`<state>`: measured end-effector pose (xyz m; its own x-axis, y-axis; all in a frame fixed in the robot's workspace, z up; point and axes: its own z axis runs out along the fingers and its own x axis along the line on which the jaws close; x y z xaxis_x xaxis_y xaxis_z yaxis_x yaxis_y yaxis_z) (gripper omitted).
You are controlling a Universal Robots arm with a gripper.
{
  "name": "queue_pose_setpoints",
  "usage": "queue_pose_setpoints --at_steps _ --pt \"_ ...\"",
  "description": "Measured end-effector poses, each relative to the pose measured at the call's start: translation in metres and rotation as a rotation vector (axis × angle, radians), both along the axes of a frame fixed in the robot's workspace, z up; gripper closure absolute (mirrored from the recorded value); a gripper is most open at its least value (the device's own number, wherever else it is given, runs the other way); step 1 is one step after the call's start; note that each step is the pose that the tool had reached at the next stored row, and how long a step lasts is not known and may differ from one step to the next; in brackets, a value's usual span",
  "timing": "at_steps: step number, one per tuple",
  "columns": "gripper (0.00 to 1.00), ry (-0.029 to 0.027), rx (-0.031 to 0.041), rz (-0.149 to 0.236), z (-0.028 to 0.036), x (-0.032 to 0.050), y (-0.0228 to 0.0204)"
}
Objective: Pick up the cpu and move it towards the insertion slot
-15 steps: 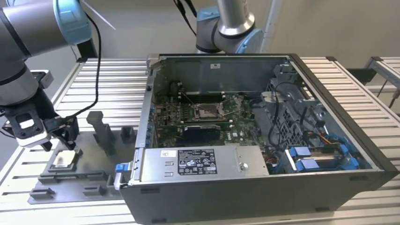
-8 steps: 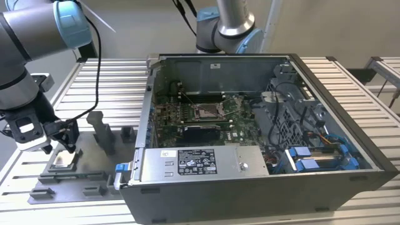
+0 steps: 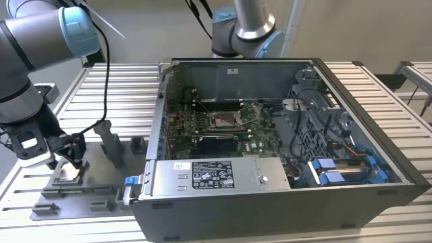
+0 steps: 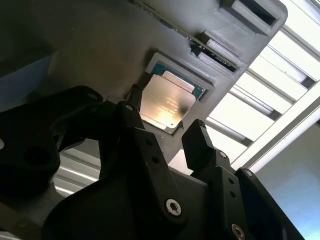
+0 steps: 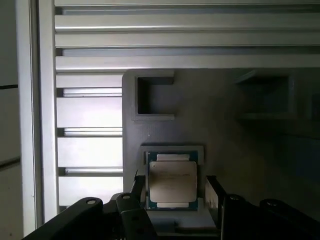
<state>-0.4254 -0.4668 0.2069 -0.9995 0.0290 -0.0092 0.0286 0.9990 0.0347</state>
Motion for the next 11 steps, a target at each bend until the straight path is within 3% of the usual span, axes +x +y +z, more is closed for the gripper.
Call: queue_pose_setpoints --at_steps 11 --pt "0.00 -0.0002 -0.0016 -0.003 -0.0139 -0.0008 -0.0004"
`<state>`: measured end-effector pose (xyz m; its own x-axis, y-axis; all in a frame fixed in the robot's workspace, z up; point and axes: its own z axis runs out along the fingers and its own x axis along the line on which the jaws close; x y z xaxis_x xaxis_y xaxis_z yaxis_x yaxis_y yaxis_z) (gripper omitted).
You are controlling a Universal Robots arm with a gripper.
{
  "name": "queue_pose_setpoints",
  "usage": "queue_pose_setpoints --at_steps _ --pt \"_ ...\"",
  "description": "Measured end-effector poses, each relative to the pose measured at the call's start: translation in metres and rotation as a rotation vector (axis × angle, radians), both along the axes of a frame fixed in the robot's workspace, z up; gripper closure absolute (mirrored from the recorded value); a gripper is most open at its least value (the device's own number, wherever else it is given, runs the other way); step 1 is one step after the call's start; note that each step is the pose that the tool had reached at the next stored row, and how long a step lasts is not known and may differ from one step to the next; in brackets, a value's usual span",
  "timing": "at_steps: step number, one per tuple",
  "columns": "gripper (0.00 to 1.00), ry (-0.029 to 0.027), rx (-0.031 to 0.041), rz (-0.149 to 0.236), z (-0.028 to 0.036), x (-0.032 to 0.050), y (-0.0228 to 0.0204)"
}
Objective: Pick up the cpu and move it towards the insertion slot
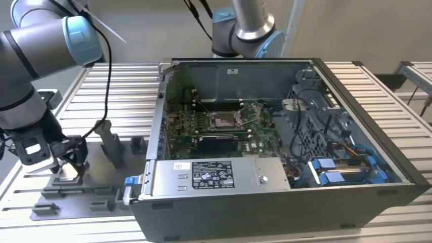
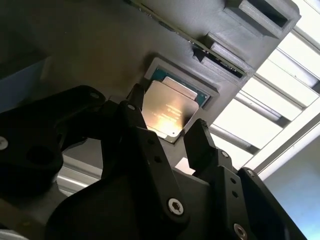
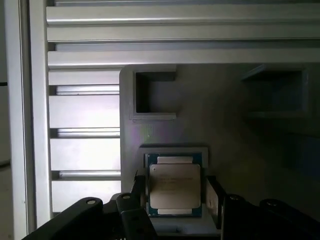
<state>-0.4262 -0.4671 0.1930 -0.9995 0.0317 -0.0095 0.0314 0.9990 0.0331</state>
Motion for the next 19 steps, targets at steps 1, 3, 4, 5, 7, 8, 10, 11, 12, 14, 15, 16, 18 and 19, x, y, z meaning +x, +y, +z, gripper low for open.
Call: queue_pose_setpoints --at_steps 1,3,4,5,7,8,10,11,12,14,15,16,18,19 --pt "0.00 0.0000 0.0000 0.000 -0.0011 0.0000 0.0000" --pt "0.00 0.0001 -0.0001 0.000 -0.0030 0.0000 0.0000" --pt "0.00 0.0001 0.0000 0.000 -0.0038 0.0000 0.0000" --pt "0.00 0.0002 -0.0001 0.000 -0.0045 0.0000 0.0000" --pt "0.00 0.0002 -0.0001 0.000 -0.0053 0.0000 0.0000" --pt "0.00 0.0002 -0.0001 0.001 -0.0055 0.0000 0.0000" --pt "0.00 0.0002 -0.0001 0.001 -0.0056 0.0000 0.0000" --pt "0.00 0.0001 -0.0001 0.001 -0.0057 0.0000 0.0000" --pt "0.00 0.0001 0.0000 0.001 -0.0057 0.0000 0.0000" --pt "0.00 0.0001 0.0000 0.002 -0.0057 0.0000 0.0000" --pt "0.00 0.0003 0.0000 0.003 -0.0057 0.0000 0.0000" --pt "0.00 0.0007 0.0000 0.005 -0.0057 0.0000 0.0000" --pt "0.00 0.0018 0.0000 0.009 -0.0057 -0.0001 0.0000" --pt "0.00 0.0024 0.0000 0.011 -0.0057 0.0000 -0.0001"
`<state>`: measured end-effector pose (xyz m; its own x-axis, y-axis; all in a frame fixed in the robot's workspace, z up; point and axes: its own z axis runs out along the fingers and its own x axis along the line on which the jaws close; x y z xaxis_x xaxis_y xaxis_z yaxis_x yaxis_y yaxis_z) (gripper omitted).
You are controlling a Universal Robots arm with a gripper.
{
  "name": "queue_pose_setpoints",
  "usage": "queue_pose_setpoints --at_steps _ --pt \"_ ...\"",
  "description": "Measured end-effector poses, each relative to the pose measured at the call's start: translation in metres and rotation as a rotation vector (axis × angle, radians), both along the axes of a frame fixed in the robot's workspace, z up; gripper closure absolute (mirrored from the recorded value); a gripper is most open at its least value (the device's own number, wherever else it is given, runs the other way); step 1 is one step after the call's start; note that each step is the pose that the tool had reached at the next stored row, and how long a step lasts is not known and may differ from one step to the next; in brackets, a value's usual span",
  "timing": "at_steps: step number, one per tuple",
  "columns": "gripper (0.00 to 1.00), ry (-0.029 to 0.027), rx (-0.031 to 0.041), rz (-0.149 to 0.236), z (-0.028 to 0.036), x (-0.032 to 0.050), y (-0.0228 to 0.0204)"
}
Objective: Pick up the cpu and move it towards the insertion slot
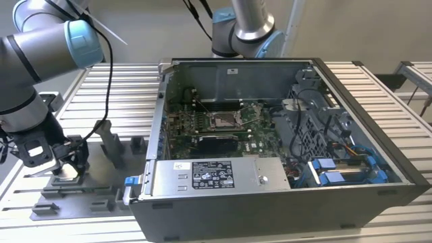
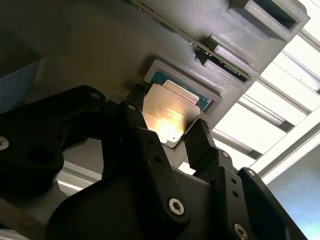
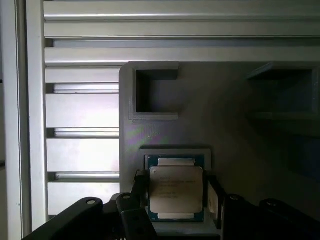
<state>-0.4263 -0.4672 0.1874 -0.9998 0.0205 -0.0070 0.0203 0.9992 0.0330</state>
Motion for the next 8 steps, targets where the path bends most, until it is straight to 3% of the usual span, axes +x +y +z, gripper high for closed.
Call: queue_pose_setpoints --at_steps 8 --pt "0.00 0.0004 0.0000 0.012 0.0000 0.0008 -0.0001"
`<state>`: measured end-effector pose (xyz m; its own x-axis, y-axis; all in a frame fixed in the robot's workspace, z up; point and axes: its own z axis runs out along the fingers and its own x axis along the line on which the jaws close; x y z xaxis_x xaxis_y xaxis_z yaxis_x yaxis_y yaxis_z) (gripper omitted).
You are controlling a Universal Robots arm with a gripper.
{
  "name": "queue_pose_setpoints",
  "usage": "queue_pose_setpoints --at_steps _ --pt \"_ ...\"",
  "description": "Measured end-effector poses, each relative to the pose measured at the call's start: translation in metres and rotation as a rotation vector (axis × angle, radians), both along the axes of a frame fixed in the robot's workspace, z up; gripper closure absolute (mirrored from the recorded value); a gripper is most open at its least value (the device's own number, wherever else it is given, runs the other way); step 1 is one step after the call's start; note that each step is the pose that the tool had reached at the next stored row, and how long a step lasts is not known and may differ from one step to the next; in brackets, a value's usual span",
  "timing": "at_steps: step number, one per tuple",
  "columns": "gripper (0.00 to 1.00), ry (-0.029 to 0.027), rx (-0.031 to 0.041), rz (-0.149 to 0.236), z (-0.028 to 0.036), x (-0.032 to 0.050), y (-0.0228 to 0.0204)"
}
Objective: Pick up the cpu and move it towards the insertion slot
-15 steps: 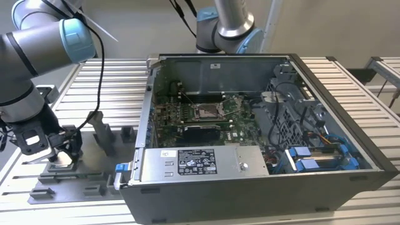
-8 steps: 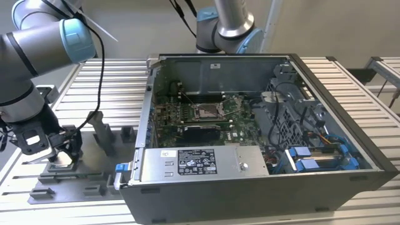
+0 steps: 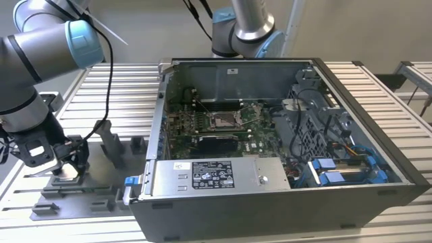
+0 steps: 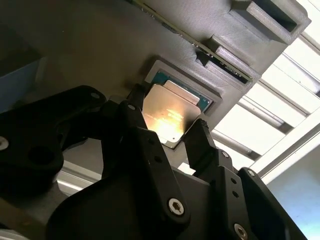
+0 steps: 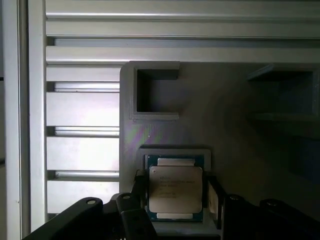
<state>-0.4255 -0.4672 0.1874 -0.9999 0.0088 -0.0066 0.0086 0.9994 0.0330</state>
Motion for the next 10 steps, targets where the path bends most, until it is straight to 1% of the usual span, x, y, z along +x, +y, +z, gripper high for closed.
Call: queue_pose_setpoints --at_steps 6,7,10 --pt "0.00 0.0000 0.0000 0.000 0.0000 0.0000 0.0000" --pt "1.00 0.0001 -0.0001 0.000 0.0001 0.0000 0.0000" --pt "1.00 0.0001 0.0000 0.000 0.0000 0.0000 0.0000"
